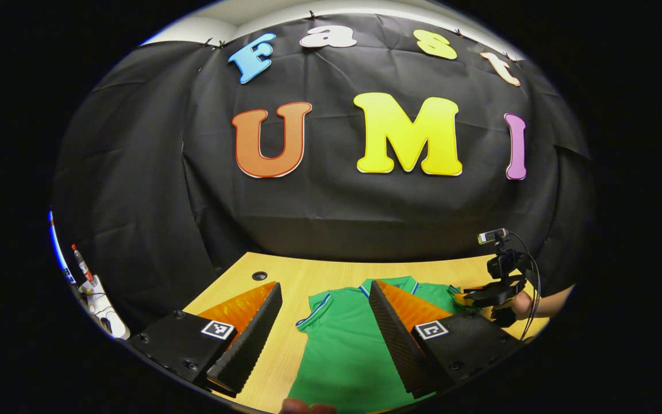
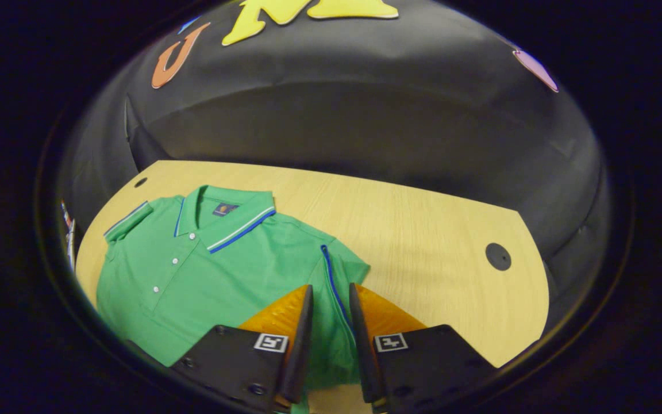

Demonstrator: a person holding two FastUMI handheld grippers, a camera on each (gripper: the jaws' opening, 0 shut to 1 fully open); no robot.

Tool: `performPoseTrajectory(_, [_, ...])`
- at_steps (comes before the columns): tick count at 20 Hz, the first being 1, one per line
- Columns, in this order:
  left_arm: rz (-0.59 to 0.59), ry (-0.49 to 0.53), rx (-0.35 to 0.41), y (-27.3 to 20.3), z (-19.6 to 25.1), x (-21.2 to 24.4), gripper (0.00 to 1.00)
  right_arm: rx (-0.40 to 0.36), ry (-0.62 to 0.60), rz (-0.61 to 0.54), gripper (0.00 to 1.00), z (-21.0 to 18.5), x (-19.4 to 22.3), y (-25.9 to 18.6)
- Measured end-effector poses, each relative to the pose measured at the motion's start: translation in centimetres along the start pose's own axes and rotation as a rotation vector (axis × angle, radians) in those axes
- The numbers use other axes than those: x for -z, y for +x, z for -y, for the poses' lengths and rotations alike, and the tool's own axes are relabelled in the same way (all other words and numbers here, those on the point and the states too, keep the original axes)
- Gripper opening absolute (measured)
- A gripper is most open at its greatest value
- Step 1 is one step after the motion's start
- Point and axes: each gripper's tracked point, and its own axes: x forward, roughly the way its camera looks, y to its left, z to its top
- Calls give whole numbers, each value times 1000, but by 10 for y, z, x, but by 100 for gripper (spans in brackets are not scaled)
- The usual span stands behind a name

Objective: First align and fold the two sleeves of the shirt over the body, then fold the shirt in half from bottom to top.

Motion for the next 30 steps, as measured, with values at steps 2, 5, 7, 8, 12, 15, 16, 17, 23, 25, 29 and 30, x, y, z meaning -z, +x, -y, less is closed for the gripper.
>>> performPoseTrajectory(2, [-9, -8, -10, -1, -1, 3, 98, 1, 0, -8, 36, 1, 3, 5])
performPoseTrajectory(5, [-15, -11, -22, -3, -4, 6, 98, -7, 8, -23, 37, -1, 6, 8])
performPoseTrajectory(7, [-14, -12, -27, -3, -4, 6, 98, 43, 1, -7, 26, 9, -2, 7])
performPoseTrajectory(8, [-14, -14, -28, -4, -5, 8, 98, 40, 7, -15, 13, 8, 1, 9])
performPoseTrajectory(12, [-15, -12, -37, -7, -9, 8, 98, 29, 42, -16, 1, 5, -2, 8])
performPoseTrajectory(15, [-14, -15, -42, -8, -13, 8, 98, 15, 84, -22, 1, 4, -7, -4])
performPoseTrajectory(16, [-14, -20, -43, -9, -14, 8, 98, 12, 99, -20, 1, 3, -9, -8])
performPoseTrajectory(17, [-12, -24, -44, -9, -16, 8, 98, 12, 112, -10, 1, 3, -14, -12])
performPoseTrajectory(23, [-14, -59, -68, -13, -35, 17, 98, 10, 132, 36, 1, -10, -47, -33])
performPoseTrajectory(25, [-14, -67, -79, -16, -43, 19, 98, 18, 134, 32, 1, -18, -50, -33])
performPoseTrajectory(29, [-25, -85, -105, -22, -62, 26, 99, 54, 137, 8, 1, -36, -48, -26])
performPoseTrajectory(30, [-28, -89, -110, -23, -67, 28, 98, 60, 136, 4, 0, -42, -48, -24])
